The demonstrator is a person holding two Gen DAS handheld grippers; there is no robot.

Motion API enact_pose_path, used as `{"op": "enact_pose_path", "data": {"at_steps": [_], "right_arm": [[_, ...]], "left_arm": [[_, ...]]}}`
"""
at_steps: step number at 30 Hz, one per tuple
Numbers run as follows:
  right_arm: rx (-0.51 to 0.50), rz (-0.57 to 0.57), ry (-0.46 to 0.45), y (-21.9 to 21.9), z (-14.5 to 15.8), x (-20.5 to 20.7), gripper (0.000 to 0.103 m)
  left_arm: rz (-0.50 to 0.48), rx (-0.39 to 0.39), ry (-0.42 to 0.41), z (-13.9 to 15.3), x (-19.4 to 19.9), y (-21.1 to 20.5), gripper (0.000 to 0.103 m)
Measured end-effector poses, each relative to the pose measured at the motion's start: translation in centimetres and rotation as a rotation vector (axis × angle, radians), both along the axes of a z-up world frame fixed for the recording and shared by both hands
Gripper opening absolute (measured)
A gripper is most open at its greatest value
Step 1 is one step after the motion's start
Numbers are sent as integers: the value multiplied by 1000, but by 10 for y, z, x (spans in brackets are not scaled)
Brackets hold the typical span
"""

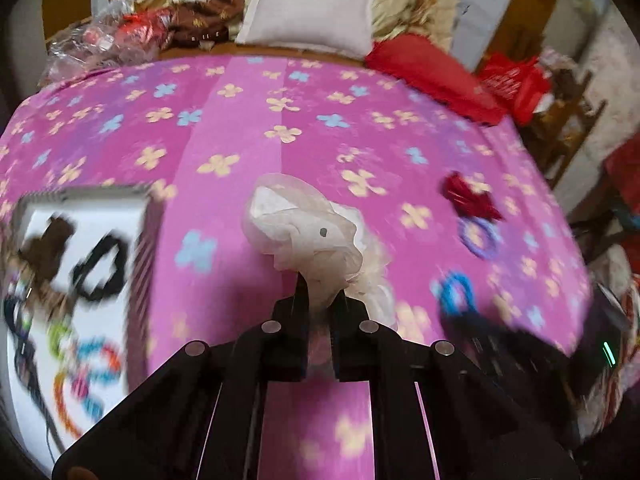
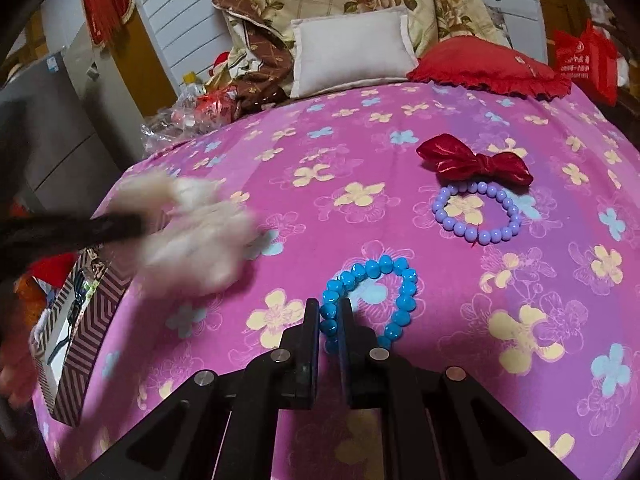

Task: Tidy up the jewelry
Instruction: 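Grasp the cream scrunchie with the left tool while the right tool lifts the blue bracelet, then carry the scrunchie and blue bracelet into the tray and open both tools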

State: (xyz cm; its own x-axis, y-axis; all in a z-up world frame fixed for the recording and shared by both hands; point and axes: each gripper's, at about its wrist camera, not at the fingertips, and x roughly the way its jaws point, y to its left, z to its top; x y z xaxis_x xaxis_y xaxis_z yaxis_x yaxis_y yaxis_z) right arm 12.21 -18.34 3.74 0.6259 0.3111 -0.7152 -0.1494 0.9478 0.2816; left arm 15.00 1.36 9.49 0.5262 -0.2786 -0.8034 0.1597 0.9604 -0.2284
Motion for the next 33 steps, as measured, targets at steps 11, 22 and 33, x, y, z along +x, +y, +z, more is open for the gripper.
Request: {"op": "enact_pose_path", "data": {"at_steps": [11,22,33], "right_arm": [[129,33,43,29,39,-37,8],[132,164,10,111,99,-58,8],[65,339,-9,232,126,-70,8]], "left_arm": [[138,-137,-156,41,-107,104,7],[319,-132,-137,28,-142,200,7],[293,-93,151,-33,-141,224,7]]}}
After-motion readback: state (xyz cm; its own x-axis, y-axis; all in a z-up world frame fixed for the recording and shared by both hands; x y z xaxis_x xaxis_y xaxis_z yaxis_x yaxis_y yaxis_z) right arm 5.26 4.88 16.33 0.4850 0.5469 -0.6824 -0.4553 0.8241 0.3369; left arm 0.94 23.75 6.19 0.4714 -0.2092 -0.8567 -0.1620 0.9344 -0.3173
